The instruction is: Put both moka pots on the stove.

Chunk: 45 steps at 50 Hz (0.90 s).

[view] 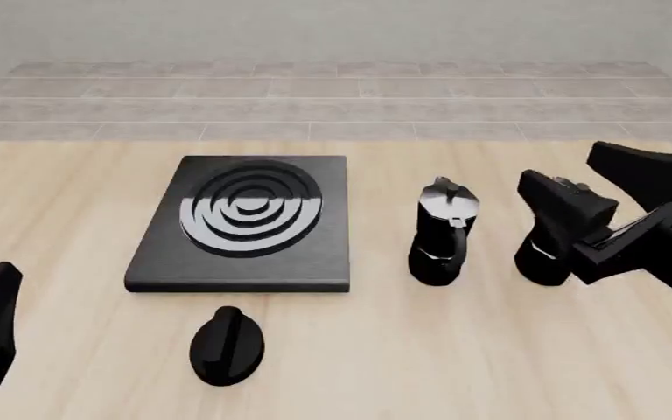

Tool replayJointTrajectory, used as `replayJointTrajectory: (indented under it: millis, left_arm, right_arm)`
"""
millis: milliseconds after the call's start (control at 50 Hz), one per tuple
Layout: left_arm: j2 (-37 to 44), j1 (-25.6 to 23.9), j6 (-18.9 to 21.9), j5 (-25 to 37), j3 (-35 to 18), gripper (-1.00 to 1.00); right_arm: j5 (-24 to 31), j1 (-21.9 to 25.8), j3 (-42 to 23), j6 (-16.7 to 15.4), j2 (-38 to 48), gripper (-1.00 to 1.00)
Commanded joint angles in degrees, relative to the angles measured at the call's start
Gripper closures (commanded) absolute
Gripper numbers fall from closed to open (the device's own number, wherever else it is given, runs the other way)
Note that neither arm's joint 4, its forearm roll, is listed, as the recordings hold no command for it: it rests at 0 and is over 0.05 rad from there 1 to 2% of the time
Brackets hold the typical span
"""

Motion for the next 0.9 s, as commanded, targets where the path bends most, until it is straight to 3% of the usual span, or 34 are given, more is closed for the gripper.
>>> replayJointTrajectory:
  millis: [20,200,240,340,560,680,900]
  left_arm:
    - [0.07,0.38,-0.69,-0.01,-0.04,-1.00]
    - [0.04,0.66,-1.13,0.05,-0.09,-1.00]
    - [0.05,0.68,-1.34,0.02,-0.05,-1.00]
    - [0.20,0.79,-1.60,-0.05,-0.06,-1.00]
    - [0.49,1.10,-1.91,-0.20,-0.09,-1.00]
    - [0.79,1.13,-1.89,-0.48,-0.02,-1.00]
    - [1.43,1.49,-2.29,-1.14,0.10,-1.00]
  right_arm:
    - [8.73,1.14,-9.77,0.82,4.77,-1.00]
    - [17.04,0.51,-17.03,4.98,10.32,-1.00]
    - [18.22,0.54,-18.48,3.85,9.89,-1.00]
    - [21.86,0.18,-21.49,4.62,12.51,-1.00]
    - [26.94,-0.33,-25.52,5.57,14.51,-1.00]
    - [31.28,-1.77,-28.33,7.82,18.52,-1.00]
    - [33.33,-3.08,-30.15,10.46,22.80,-1.00]
